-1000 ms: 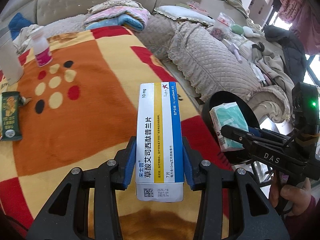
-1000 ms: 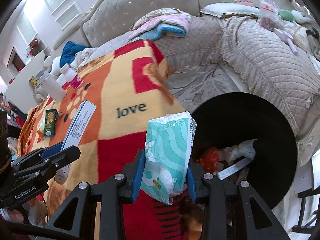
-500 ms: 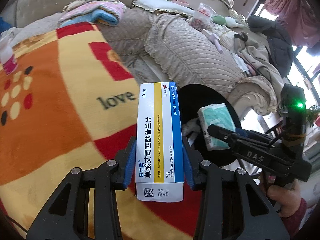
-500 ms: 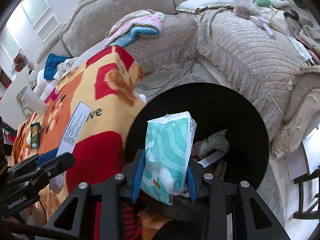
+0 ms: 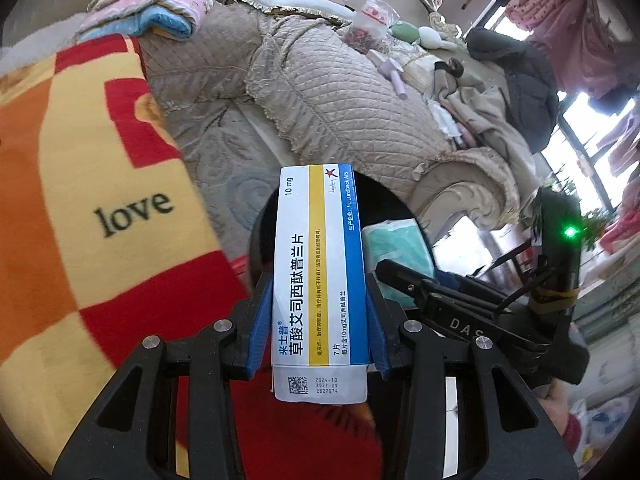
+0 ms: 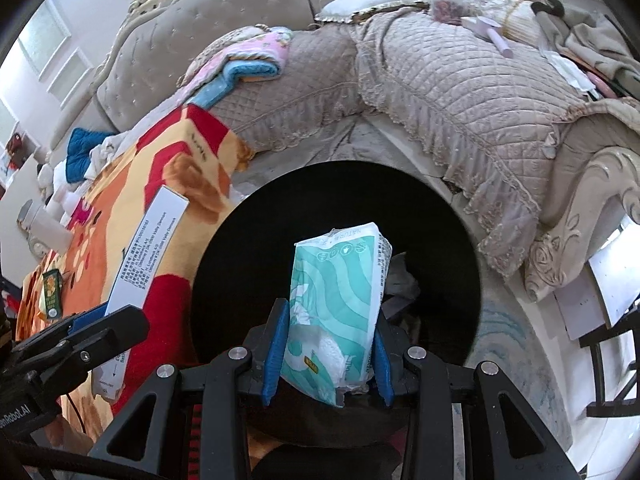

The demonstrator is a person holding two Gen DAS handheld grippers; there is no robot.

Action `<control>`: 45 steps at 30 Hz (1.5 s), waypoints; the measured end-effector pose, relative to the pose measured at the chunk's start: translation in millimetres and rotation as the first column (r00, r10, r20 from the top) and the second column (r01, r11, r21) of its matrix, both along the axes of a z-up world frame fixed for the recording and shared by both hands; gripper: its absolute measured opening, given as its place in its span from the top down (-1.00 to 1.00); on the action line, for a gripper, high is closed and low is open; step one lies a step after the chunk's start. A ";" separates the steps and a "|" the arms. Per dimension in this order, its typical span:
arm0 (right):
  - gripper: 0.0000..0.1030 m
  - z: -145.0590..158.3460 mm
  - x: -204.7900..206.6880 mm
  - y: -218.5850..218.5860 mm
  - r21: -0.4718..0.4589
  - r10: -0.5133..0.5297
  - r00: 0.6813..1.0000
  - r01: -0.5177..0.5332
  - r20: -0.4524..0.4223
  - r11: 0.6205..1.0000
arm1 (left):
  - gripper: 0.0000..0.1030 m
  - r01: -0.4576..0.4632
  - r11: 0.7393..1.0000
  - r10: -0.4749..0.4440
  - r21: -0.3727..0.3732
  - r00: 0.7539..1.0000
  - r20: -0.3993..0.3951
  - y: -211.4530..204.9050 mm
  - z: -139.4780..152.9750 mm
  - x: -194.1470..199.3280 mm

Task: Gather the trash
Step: 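Open both tools over the black bin to drop the box and tissue pack, then grasp the orange-and-white snack bag with the left tool while the right tool grasps the green crackers packet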

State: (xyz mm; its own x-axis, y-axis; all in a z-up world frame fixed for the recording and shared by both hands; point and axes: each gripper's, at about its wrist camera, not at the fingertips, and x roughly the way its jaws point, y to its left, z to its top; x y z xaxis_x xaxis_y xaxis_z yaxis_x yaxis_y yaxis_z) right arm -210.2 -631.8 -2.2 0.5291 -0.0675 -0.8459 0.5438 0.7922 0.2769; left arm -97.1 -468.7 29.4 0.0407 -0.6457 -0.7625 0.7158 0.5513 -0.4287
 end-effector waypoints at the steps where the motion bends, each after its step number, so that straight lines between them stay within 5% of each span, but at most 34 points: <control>1: 0.24 0.3 -1.3 -2.0 -0.001 -0.010 1.000 0.010 0.000 1.000 | 0.17 0.004 1.000 -0.004 -0.006 1.000 -0.008 -0.4 -0.3 0.5; 3: -0.11 2.2 -4.5 -5.8 -0.008 -0.030 1.000 0.030 0.004 1.000 | -0.03 0.008 1.000 -0.008 -0.006 1.000 -0.008 -0.5 0.0 -0.3; 24: -0.15 6.2 11.1 27.7 0.015 0.032 0.999 -0.032 0.015 0.999 | -0.09 -0.143 0.987 0.136 0.067 0.986 0.099 57.3 -0.7 13.9; 45: -0.23 24.1 78.2 124.4 -0.019 0.255 0.967 -0.254 0.026 0.967 | -0.09 -0.386 0.915 0.361 0.116 0.912 0.194 182.9 3.5 53.7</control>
State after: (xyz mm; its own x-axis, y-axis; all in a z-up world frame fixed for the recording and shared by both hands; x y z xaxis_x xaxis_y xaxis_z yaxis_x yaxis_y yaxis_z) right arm -131.9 -507.3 22.0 0.5542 0.0597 -0.8303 0.3157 0.9078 0.2760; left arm -43.4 -285.8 32.9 0.3898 -0.4388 -0.8096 0.4981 0.8399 -0.2154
